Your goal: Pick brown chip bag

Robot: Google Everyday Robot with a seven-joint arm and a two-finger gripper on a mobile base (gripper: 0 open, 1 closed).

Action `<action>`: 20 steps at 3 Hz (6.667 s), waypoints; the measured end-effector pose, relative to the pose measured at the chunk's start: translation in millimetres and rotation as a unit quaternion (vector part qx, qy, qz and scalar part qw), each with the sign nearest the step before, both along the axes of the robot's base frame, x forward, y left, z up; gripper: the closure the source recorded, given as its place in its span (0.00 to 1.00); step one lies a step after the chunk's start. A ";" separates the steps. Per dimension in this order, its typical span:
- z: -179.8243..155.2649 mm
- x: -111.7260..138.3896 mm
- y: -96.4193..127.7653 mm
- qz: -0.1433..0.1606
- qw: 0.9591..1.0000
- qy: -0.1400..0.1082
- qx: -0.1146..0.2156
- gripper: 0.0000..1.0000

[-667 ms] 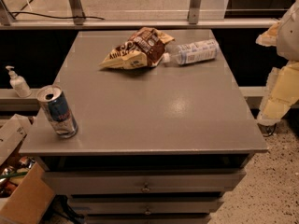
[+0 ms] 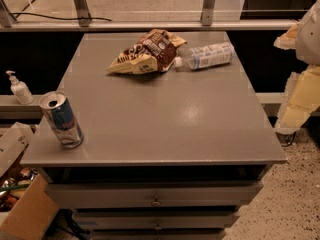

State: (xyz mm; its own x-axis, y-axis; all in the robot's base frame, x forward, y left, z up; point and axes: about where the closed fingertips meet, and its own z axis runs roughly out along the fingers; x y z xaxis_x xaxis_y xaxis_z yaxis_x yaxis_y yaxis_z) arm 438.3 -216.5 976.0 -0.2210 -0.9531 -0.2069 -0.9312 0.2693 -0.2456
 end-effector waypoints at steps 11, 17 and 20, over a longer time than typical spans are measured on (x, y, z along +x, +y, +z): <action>-102.6 298.3 286.1 0.079 0.979 -0.091 0.161 0.00; -46.7 256.4 319.5 0.150 0.969 -0.100 0.168 1.00; 16.8 216.6 372.6 0.213 0.937 -0.086 0.262 1.00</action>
Offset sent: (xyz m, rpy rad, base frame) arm 0.0893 0.0723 -0.0331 0.0990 -0.1825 0.2061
